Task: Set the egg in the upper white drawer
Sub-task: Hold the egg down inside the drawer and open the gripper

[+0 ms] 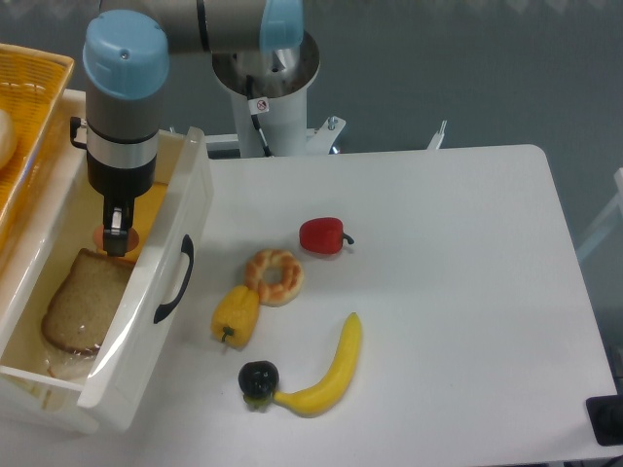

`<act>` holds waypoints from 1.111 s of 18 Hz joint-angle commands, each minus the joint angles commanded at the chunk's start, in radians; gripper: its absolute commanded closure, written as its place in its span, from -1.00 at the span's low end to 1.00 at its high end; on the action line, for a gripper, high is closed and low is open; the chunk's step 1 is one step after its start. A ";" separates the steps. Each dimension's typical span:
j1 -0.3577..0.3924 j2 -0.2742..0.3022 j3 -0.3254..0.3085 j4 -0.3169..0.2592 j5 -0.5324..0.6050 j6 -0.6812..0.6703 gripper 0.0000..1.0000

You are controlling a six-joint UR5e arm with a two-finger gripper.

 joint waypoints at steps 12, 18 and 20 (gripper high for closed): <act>-0.011 -0.003 -0.002 0.000 0.000 -0.008 0.62; -0.011 -0.003 -0.003 0.000 0.000 -0.008 0.54; -0.011 -0.005 -0.005 0.000 0.000 -0.009 0.52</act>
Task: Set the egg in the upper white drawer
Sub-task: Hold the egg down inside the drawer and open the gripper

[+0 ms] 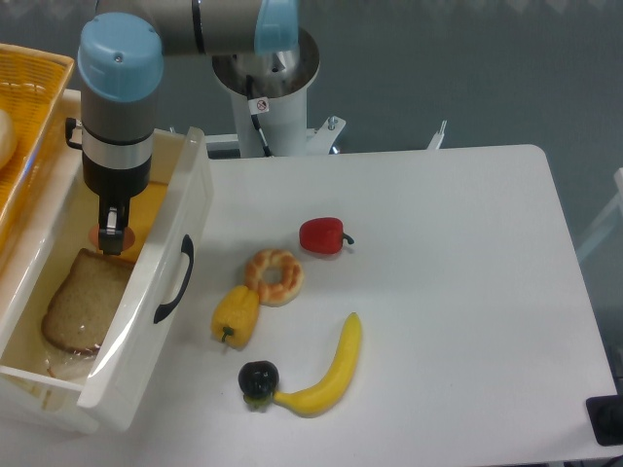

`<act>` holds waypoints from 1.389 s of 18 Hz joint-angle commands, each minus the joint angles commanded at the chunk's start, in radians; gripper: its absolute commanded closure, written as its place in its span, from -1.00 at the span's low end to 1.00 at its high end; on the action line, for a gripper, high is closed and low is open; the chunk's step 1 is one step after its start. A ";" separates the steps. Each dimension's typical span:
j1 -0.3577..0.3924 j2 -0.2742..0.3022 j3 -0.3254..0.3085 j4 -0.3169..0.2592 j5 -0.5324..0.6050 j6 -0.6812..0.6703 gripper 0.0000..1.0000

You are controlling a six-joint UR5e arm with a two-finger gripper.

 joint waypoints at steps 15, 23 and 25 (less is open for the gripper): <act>-0.002 -0.005 -0.005 0.000 0.000 0.000 0.49; -0.009 -0.017 -0.005 0.000 0.005 -0.002 0.47; -0.011 -0.015 -0.006 0.000 0.008 -0.002 0.47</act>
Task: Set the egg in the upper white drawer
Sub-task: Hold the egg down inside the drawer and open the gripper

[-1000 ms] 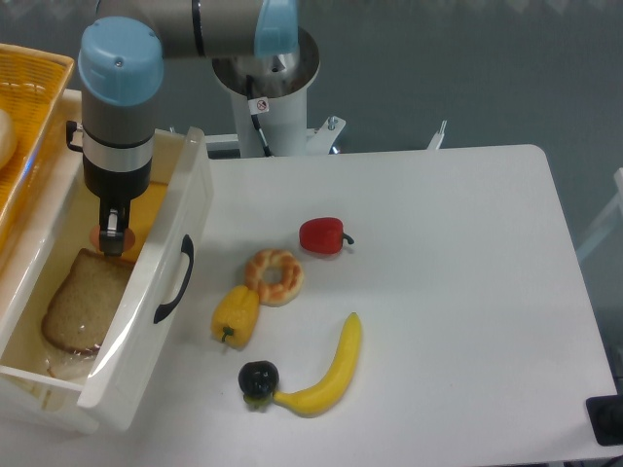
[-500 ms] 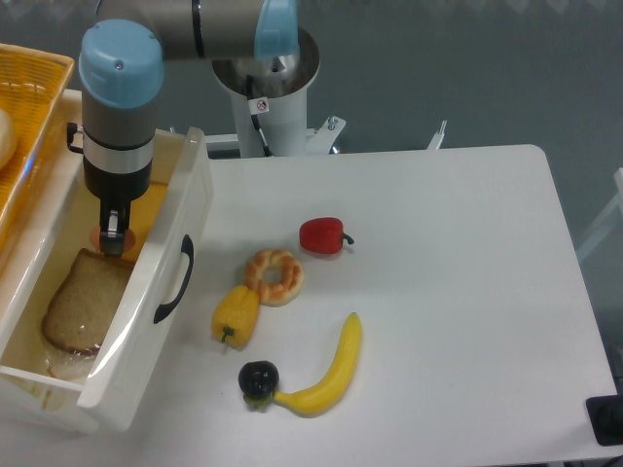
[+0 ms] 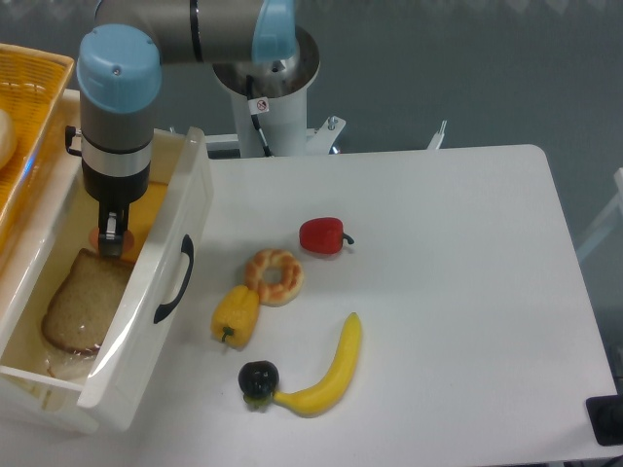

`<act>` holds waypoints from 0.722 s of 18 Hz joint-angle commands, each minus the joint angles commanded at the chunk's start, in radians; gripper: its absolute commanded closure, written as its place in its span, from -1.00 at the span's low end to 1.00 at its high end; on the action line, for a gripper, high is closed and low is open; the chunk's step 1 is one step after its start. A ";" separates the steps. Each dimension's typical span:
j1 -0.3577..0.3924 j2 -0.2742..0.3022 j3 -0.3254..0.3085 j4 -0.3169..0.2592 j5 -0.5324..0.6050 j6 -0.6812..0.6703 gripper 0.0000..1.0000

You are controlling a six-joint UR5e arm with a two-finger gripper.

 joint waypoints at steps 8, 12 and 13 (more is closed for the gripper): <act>0.000 -0.005 -0.002 0.000 0.006 0.000 0.41; 0.000 -0.005 -0.003 0.000 0.006 0.000 0.41; 0.000 -0.005 -0.003 0.000 0.006 0.000 0.40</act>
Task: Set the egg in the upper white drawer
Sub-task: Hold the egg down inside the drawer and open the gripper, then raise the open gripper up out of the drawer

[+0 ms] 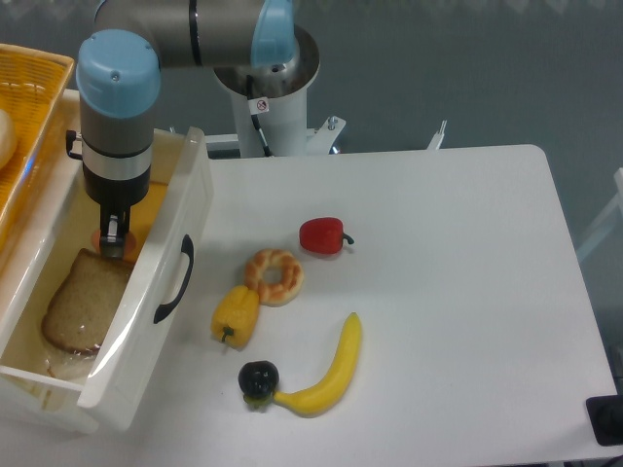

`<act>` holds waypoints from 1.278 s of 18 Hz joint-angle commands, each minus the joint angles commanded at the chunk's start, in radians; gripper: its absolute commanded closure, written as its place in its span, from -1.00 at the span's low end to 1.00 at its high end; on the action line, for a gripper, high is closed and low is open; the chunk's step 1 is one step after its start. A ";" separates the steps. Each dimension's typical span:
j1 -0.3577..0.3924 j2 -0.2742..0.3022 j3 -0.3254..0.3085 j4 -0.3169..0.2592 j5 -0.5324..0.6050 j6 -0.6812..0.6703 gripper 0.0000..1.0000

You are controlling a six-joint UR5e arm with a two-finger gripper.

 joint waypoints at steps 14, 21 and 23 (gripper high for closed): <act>0.002 0.011 -0.003 0.014 -0.003 0.006 -0.91; 0.015 0.032 0.026 0.011 -0.008 -0.002 -0.98; 0.020 0.046 0.026 0.009 -0.005 -0.017 -0.99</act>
